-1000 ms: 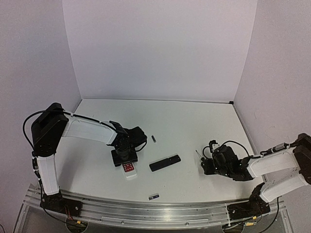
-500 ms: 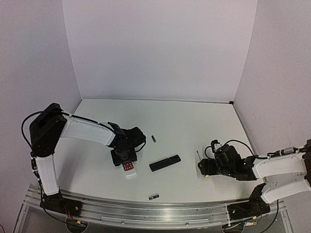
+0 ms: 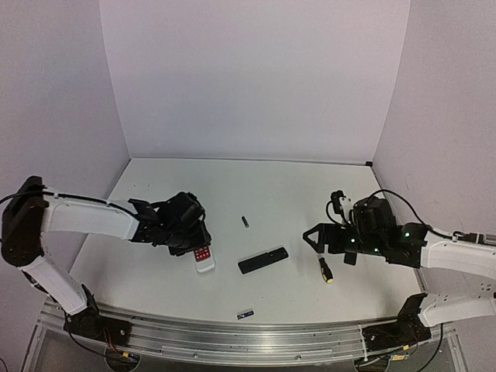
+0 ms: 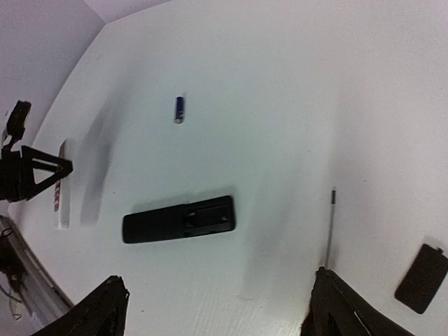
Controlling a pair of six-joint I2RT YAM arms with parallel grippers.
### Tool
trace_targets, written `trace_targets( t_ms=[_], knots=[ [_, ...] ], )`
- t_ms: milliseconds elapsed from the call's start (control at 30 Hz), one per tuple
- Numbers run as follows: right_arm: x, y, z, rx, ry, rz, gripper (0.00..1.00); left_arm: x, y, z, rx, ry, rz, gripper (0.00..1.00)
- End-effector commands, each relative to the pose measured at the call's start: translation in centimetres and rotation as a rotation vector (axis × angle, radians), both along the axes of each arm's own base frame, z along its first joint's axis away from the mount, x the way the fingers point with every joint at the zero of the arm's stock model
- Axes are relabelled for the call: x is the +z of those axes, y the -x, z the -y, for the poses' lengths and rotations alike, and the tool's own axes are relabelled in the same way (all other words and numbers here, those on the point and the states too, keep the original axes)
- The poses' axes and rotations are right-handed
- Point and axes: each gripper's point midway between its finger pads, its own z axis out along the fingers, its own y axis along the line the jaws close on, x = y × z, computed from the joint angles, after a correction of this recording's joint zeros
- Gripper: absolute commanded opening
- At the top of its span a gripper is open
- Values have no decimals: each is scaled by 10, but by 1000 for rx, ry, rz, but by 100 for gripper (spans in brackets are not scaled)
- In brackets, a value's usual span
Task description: Unload the batteries from the remote control
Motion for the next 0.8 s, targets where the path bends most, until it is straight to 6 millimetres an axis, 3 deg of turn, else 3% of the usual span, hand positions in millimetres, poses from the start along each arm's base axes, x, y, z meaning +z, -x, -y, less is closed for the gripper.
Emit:
trace_targets(
  t_ms=[0,133,333,600,767],
  knots=[
    [58,24,-61,275,-248,-58,86,154,-10,42,-220,448,473,0],
    [115,46,-110,521,-487,-59,86,231,22,46,-405,687,739,0],
    [176,72,-160,782,-680,5,86,284,66,60,-658,887,917,0],
    [196,83,-201,913,-733,26,86,316,95,63,-810,1015,1048,0],
    [201,92,-216,963,-742,52,85,321,101,63,-840,1046,1076,0]
  ],
)
